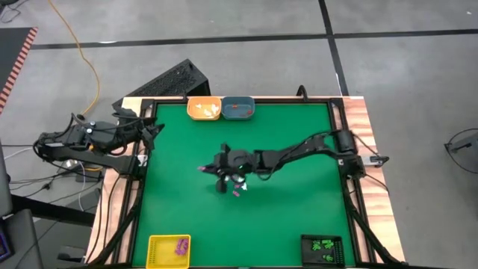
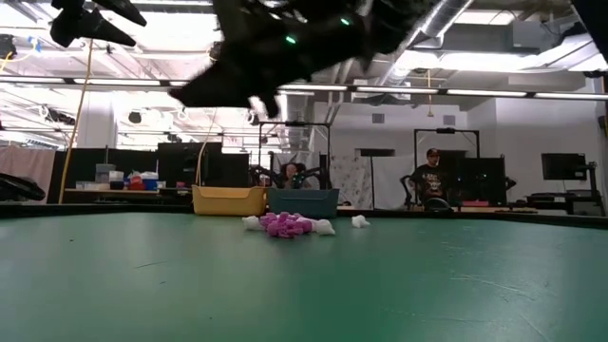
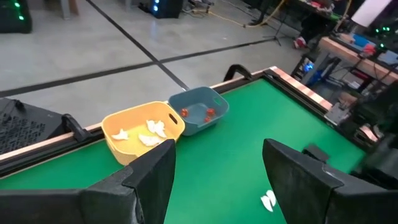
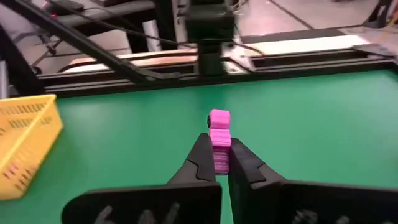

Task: Sort Halloween decoration
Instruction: Put the pink skeleton into the yellow bin

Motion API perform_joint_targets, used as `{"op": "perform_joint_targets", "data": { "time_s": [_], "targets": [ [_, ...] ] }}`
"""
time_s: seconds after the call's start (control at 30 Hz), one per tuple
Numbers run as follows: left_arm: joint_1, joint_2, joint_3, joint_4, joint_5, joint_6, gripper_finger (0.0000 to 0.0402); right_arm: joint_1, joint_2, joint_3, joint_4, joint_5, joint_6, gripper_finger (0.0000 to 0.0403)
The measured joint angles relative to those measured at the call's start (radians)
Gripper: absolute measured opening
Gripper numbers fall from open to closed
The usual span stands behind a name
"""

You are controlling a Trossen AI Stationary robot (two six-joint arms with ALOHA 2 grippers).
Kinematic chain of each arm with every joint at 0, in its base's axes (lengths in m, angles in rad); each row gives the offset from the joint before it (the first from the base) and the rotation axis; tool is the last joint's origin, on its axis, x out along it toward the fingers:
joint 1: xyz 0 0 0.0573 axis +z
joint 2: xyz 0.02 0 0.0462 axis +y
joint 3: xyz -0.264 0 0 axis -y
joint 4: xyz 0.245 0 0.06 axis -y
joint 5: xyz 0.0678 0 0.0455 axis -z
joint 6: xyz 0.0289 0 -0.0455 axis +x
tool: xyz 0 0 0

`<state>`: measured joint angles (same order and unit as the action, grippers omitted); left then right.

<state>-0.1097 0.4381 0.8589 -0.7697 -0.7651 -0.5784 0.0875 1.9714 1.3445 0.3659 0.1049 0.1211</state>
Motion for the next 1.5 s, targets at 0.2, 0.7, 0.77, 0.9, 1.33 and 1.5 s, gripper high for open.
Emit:
{"op": "perform_joint_targets", "data": {
  "time_s": [0.2, 0.7, 0.77, 0.9, 1.33, 1.5],
  "targets": [
    [0.0, -0.003, 0.0, 0.0, 0.06, 0.02, 0.0231, 0.071, 0.168, 0.278, -0.125, 0.023, 0.012, 0.0014],
    [0.0, -0.002, 0.0, -0.003, 0.288, 0.02, 0.0231, 0.199, 0.557, 0.908, -0.258, -0.038, 0.037, 0.0014],
    [0.0, -0.002, 0.0, -0.003, 0.29, 0.01, 0.0231, 0.211, 0.572, 0.943, -0.285, -0.055, 0.037, 0.0014],
    [0.0, -0.002, 0.0, -0.004, 0.291, 0.007, 0.0231, 0.236, 0.569, 0.927, -0.287, -0.078, 0.039, 0.0014],
    [0.0, -0.002, 0.0, -0.004, 0.29, -0.071, 0.0231, 0.34, 0.571, 0.925, -0.306, -0.054, 0.091, 0.0014],
    [0.0, -0.002, 0.0, -0.004, 0.29, -0.104, 0.0231, 0.337, 0.571, 0.925, -0.294, -0.027, 0.092, 0.0014]
  ]
}}
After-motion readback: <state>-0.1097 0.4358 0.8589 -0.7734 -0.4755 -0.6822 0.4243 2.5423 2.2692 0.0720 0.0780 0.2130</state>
